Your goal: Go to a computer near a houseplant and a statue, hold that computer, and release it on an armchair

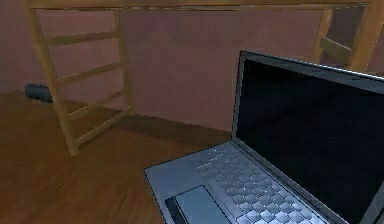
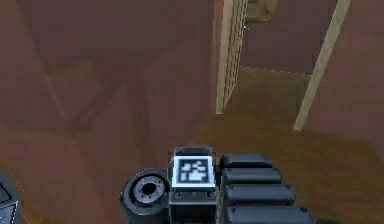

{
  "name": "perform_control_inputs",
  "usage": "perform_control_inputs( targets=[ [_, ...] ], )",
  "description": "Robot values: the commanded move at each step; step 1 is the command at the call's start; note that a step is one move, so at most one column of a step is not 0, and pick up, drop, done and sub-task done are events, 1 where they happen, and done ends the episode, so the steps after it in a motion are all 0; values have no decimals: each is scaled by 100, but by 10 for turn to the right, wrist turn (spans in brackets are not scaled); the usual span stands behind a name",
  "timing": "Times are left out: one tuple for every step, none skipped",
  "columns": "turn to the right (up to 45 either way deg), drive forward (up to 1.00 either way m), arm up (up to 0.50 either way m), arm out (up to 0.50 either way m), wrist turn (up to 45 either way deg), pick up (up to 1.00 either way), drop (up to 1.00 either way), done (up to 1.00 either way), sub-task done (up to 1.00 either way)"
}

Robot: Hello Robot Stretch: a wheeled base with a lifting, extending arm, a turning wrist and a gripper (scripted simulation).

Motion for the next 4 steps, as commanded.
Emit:
perform_control_inputs(
  targets=[
    [-450, 0, 0, 0, 0, 0, 0, 0, 0],
    [-450, 0, 0, 0, 0, 0, 0, 0, 0],
    [-210, 0, 0, 0, 0, 0, 0, 0, 0],
    [450, 0, 0, 0, 0, 0, 0, 0, 0]
  ],
)
